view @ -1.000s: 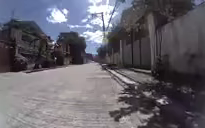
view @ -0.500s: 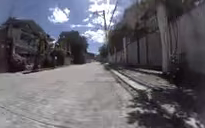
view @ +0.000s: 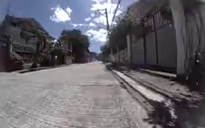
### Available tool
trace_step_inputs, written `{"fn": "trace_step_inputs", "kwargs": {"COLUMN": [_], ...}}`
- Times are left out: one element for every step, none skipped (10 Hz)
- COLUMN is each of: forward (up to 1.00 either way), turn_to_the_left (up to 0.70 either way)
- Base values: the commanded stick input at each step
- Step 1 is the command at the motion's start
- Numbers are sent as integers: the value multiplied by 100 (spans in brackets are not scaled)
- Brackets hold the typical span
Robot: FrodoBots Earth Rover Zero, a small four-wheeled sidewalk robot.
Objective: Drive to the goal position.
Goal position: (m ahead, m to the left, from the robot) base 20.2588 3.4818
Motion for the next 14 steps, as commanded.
{"fn": "trace_step_inputs", "kwargs": {"forward": [100,100,100,100,100,100,100,100,100,100,100,100,100,100], "turn_to_the_left": [0,0,0,0,0,0,0,0,0,0,0,0,0,0]}}
